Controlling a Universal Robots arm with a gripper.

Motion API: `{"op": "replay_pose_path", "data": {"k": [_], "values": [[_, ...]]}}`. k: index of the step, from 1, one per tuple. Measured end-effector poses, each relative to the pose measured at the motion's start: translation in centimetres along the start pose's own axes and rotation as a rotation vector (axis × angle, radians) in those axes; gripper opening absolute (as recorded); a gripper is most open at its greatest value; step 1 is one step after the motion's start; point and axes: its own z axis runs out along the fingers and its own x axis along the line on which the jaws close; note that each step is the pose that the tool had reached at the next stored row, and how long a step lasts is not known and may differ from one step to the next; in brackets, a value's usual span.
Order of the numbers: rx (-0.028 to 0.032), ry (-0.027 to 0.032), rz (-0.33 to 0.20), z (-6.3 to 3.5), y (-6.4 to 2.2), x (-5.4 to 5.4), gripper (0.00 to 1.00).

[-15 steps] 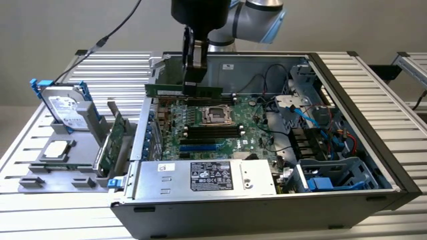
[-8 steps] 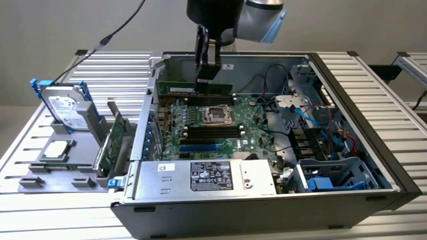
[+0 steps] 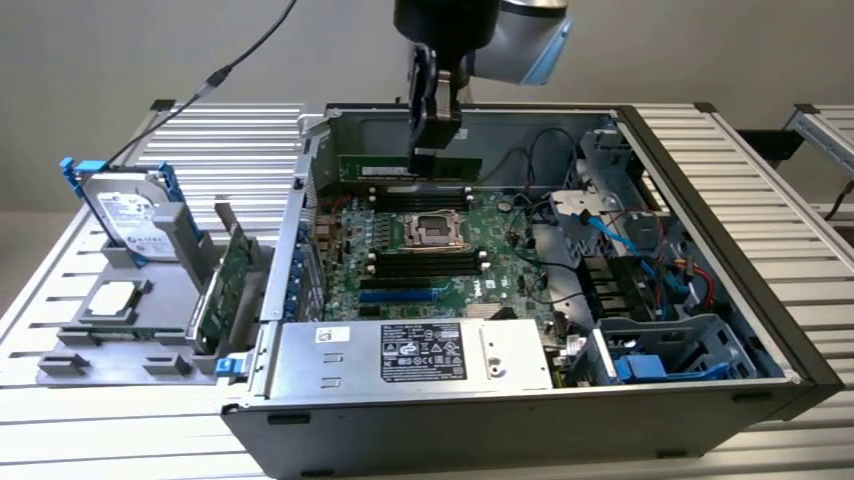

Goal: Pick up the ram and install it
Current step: 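Pick up the ram and move it above insertion slot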

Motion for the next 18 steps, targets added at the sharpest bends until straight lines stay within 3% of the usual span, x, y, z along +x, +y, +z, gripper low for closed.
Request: {"op": "replay_pose_path", "data": {"k": [4, 5, 9, 14, 18], "values": [[0.0315, 0.0005, 0.0, 0.02, -0.38, -0.9, 0.14], [0.0367, 0.0008, 0.001, 0.06, -0.44, -1.1, 0.14], [0.0386, 0.0099, 0.001, 0.47, -0.84, -1.8, 0.14], [0.0403, 0.0171, 0.002, 1.0, -1.53, -2.8, 0.14], [0.0413, 0.0276, 0.003, 1.46, -1.89, -3.4, 0.14]]}}
